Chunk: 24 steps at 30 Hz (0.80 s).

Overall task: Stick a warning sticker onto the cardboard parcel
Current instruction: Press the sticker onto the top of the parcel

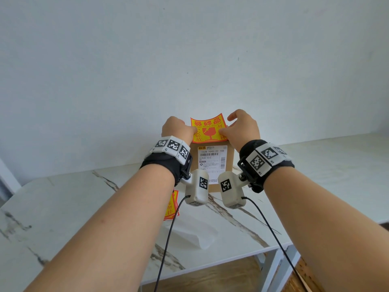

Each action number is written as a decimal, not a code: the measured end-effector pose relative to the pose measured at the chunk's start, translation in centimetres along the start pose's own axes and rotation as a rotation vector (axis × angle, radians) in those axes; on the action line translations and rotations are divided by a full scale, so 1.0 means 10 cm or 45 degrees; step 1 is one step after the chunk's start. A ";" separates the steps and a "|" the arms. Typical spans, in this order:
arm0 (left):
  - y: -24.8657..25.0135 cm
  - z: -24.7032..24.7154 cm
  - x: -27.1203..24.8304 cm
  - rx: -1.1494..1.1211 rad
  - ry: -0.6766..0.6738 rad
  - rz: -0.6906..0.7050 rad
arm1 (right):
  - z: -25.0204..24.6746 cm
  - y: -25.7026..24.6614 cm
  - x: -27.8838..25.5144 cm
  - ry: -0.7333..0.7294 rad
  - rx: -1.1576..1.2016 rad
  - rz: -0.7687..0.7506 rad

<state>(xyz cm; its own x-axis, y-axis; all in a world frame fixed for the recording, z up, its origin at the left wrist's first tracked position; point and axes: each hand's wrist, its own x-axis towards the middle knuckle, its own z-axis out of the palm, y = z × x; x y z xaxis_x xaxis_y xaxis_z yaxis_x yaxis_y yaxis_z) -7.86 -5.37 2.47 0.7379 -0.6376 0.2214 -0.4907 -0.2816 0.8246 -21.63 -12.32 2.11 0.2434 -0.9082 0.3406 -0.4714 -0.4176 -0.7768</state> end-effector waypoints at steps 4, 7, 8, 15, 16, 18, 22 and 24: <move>0.00 0.03 0.01 0.074 0.032 0.031 | 0.02 -0.01 -0.01 -0.006 -0.025 -0.021; 0.03 0.05 -0.04 0.153 0.049 0.045 | 0.05 -0.01 -0.01 -0.013 -0.063 -0.046; 0.04 0.05 -0.06 0.181 0.050 0.073 | 0.05 -0.01 -0.01 -0.015 -0.072 -0.052; 0.04 0.06 -0.08 0.348 0.078 0.237 | 0.04 0.04 0.03 -0.033 -0.161 -0.033; 0.03 0.06 -0.08 0.374 0.081 0.306 | 0.03 0.04 0.02 -0.021 -0.187 -0.040; 0.03 0.08 -0.08 0.528 0.037 0.462 | 0.03 0.04 0.02 -0.022 -0.233 -0.111; 0.03 0.16 -0.09 0.648 -0.177 0.470 | 0.10 -0.01 0.00 -0.221 -0.348 -0.222; -0.03 0.18 -0.05 0.549 -0.267 0.415 | 0.14 0.01 0.00 -0.298 -0.285 -0.159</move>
<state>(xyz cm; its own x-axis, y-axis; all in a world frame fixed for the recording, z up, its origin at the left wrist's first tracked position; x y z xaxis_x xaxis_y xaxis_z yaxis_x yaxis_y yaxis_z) -8.95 -6.23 1.19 0.4309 -0.8564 0.2844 -0.8543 -0.2856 0.4343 -20.47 -12.32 1.24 0.4867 -0.8294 0.2745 -0.5938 -0.5445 -0.5924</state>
